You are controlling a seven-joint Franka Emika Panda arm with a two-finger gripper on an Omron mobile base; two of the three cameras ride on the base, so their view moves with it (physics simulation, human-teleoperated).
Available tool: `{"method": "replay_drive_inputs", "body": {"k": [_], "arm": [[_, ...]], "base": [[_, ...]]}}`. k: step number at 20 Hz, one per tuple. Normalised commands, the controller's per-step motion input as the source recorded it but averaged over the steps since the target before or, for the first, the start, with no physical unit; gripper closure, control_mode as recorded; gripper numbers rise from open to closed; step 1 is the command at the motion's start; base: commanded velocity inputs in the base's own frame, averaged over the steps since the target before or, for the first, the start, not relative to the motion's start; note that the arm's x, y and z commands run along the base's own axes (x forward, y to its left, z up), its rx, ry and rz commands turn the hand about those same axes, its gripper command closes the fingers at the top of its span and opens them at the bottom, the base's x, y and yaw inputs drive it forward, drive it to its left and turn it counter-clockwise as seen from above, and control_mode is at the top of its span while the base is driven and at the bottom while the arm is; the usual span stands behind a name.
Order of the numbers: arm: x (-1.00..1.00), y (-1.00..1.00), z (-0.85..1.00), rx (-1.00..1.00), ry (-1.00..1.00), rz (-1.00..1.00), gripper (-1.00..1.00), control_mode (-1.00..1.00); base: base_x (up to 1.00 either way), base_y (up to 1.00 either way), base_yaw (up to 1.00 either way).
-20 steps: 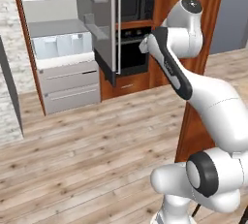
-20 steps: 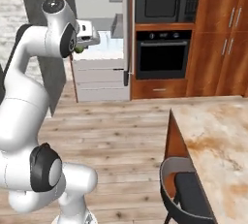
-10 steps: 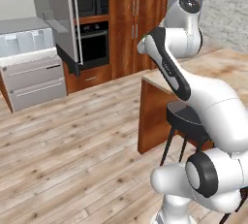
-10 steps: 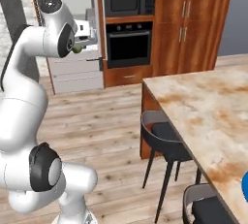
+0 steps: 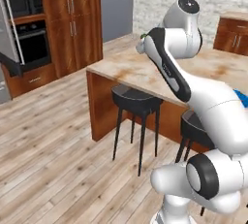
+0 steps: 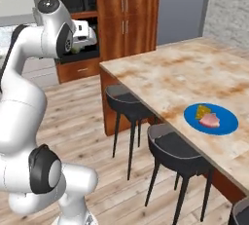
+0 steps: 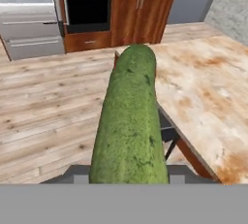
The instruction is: Take the cheese, steak, and cucumber from the fridge and place them on the plate on the dining counter to create an appetizer plate.
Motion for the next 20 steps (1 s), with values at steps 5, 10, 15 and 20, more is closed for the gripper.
{"method": "replay_drive_inputs", "body": {"k": [5, 10, 15, 20], "arm": [[0.00, 0.00, 0.00, 0.00, 0.00, 0.00, 1.00, 1.00], [0.00, 0.00, 0.00, 0.00, 0.00, 0.00, 1.00, 1.00], [0.00, 0.00, 0.00, 0.00, 0.00, 0.00, 1.00, 1.00], [0.00, 0.00, 0.00, 0.00, 0.00, 0.00, 1.00, 1.00]], "base": [[-0.05, 0.00, -0.54], [0.47, 0.11, -0.53], [0.51, 0.00, -0.51], [0.69, 0.03, -0.47]]}}
